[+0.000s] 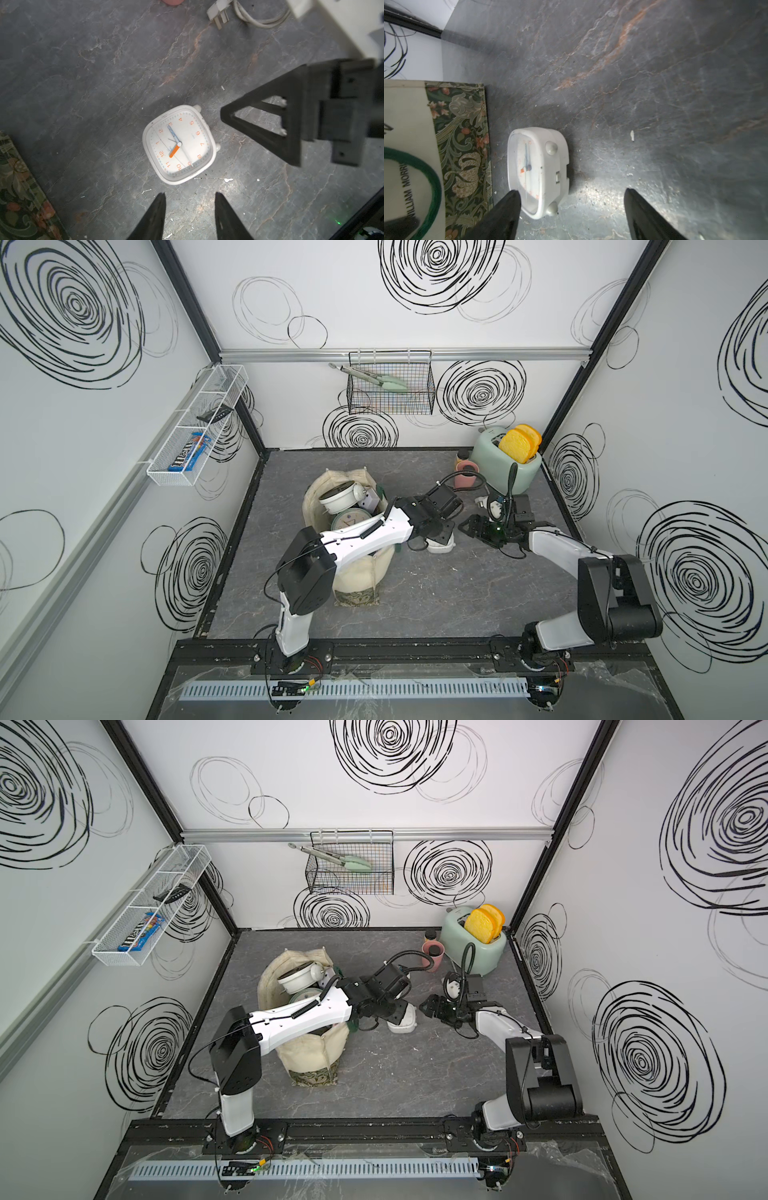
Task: Put the alarm clock into the canvas bag
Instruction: Pick up the alarm from the center of the board.
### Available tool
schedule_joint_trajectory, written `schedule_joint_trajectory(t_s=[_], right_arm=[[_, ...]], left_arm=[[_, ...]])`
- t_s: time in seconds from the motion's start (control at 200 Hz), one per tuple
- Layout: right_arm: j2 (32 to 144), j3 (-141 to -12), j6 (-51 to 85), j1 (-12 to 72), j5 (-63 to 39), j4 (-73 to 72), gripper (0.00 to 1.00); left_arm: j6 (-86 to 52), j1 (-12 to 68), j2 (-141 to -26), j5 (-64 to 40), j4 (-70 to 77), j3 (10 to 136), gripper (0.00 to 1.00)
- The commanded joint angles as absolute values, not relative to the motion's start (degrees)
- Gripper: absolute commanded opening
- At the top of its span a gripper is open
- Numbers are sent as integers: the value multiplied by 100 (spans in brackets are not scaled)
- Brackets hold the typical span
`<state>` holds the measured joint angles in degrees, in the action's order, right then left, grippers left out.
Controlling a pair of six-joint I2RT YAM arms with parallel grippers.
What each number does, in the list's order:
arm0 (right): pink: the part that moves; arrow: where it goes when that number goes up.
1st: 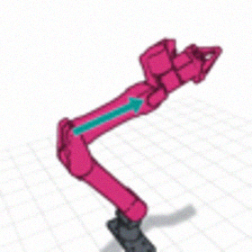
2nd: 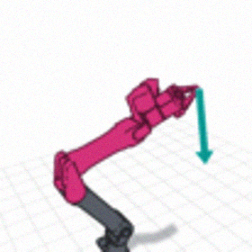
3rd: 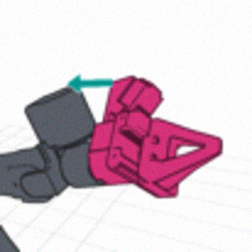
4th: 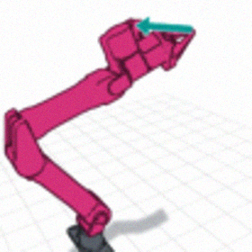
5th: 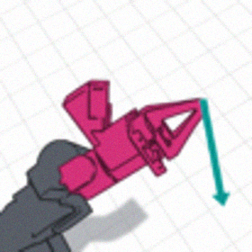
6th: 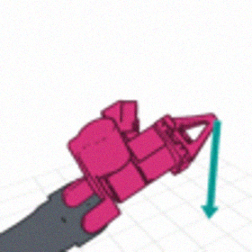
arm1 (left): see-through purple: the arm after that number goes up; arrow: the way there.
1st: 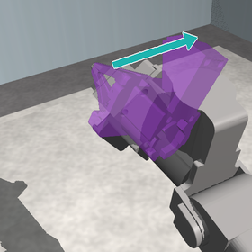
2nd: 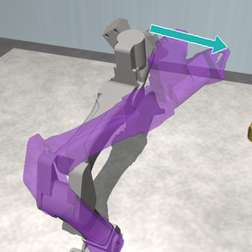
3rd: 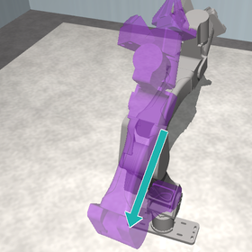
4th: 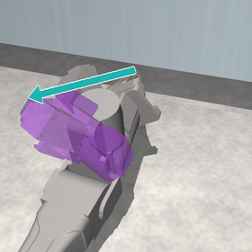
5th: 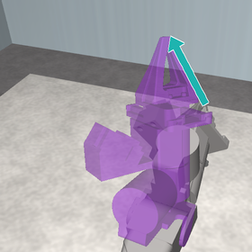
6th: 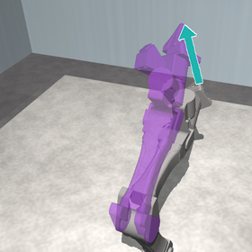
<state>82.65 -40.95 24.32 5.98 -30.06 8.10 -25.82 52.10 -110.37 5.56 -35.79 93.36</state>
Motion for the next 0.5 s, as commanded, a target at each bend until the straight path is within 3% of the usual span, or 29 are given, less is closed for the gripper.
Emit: schedule_joint_trajectory(t_s=[0.0,0.195,0.495], right_arm=[[8017,-3939,2338,584,-3512,663,89],[8213,-3798,2435,601,-4078,209,95],[8914,-3680,2620,752,-4419,-598,97]], left_arm=[[-2832,5101,-11215,547,-3385,9281,40],[-3000,5047,-11487,568,-3209,9047,33],[-3090,4906,-11748,575,-3112,8821,27]])
